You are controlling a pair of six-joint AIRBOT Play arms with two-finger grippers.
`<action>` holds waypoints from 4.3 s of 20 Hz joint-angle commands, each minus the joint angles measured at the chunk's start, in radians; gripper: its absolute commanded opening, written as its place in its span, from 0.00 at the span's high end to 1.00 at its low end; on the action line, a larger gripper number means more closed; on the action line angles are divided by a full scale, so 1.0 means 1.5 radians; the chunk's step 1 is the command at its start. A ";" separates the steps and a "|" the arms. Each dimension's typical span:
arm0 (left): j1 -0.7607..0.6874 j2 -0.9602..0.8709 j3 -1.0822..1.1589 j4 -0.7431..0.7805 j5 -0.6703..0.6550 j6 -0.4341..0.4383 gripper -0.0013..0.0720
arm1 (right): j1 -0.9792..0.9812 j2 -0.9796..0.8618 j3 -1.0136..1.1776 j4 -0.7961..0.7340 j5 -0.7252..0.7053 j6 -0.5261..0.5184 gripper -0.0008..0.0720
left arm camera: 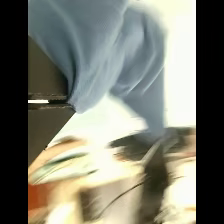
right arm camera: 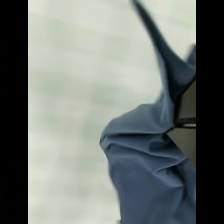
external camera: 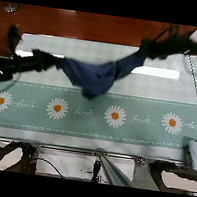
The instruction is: Fold the shirts.
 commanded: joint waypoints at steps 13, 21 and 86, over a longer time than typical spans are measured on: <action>0.044 0.231 0.627 0.679 0.012 -0.354 0.95 | -0.014 0.523 0.249 -0.283 0.162 0.032 0.97; 0.044 0.317 0.556 0.587 -0.204 -0.354 0.95 | -0.014 0.577 0.192 -0.267 0.245 0.060 0.97; -0.010 -0.374 0.188 0.471 -0.092 -0.150 0.95 | -0.089 0.095 -0.694 0.083 0.072 -0.160 0.96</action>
